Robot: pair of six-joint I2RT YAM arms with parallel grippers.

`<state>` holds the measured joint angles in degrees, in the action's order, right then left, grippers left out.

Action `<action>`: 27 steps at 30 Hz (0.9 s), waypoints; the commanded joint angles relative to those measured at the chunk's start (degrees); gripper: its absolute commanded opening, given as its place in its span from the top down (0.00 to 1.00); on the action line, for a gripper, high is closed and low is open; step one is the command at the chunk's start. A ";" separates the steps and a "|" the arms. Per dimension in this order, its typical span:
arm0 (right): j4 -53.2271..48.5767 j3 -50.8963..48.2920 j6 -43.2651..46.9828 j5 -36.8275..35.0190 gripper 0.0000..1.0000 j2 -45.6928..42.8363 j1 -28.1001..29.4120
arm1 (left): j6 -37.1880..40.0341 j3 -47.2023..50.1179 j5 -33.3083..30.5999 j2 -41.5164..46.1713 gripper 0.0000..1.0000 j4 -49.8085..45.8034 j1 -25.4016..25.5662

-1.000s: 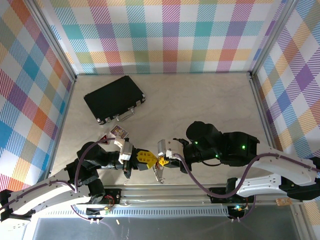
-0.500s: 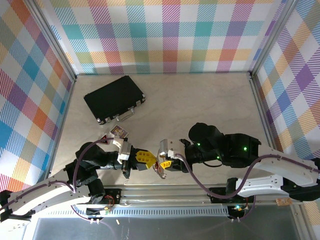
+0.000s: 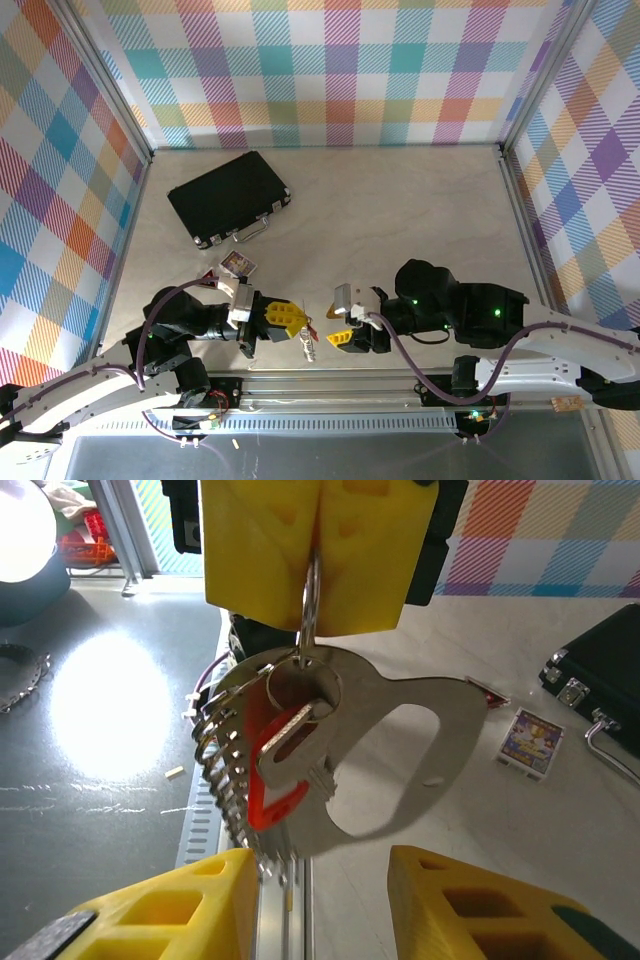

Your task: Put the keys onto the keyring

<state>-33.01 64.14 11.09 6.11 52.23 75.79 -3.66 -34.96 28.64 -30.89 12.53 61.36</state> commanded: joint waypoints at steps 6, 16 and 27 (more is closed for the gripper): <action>8.28 -2.16 -2.83 2.67 0.53 0.82 0.32 | -0.82 0.46 -0.69 0.92 1.00 3.99 -0.13; 11.06 -3.31 -3.49 3.01 0.52 2.17 0.32 | -0.99 0.64 -0.70 1.44 1.00 3.81 -0.17; 13.16 -3.93 -3.80 3.31 0.65 3.16 0.32 | -1.65 0.68 -0.12 1.78 1.00 4.08 -0.20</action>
<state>-22.41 60.62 7.77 8.47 55.31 75.79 -4.38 -34.26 27.99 -30.24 12.86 61.36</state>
